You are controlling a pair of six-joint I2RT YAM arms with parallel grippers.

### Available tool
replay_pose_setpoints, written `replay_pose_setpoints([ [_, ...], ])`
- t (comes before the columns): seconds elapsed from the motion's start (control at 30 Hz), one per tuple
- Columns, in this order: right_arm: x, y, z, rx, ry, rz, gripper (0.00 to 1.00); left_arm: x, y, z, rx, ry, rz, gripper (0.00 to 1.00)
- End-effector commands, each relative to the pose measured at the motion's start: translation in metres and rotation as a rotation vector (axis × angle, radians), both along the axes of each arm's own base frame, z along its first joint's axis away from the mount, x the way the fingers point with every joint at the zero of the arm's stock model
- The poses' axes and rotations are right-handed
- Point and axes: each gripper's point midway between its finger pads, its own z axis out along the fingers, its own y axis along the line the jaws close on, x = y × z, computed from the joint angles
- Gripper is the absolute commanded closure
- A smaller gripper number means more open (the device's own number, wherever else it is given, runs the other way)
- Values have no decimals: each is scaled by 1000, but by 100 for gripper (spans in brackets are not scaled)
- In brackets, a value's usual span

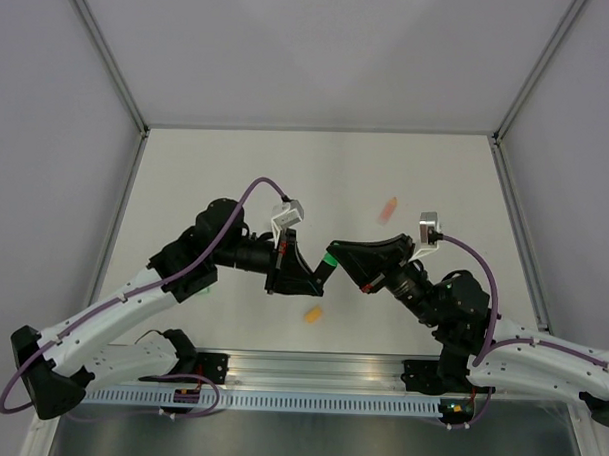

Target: Insert the pens into the pen caps

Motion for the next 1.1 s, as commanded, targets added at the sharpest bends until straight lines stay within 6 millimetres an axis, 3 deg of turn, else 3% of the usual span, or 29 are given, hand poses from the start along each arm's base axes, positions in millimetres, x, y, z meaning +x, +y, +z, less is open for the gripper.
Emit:
replay_pose_setpoints([
  [0.0,-75,33,-174,-550,177,404,100,75,-3,125,-329,-300,335,98],
  [0.1,-82,33,-180,-569,123,451,100,72,-3,131,-349,-293,308,98],
  [0.33,-105,37,-173,-545,6,585,100,55,0,150,-424,-264,197,98],
  [0.7,-121,41,-177,-561,-11,638,100,56,13,186,-490,-288,210,98],
  [0.93,-135,53,-180,-555,98,686,100,72,16,179,-420,-335,297,98],
  [1.07,-133,58,-174,-540,127,629,100,78,16,177,-425,-335,320,98],
])
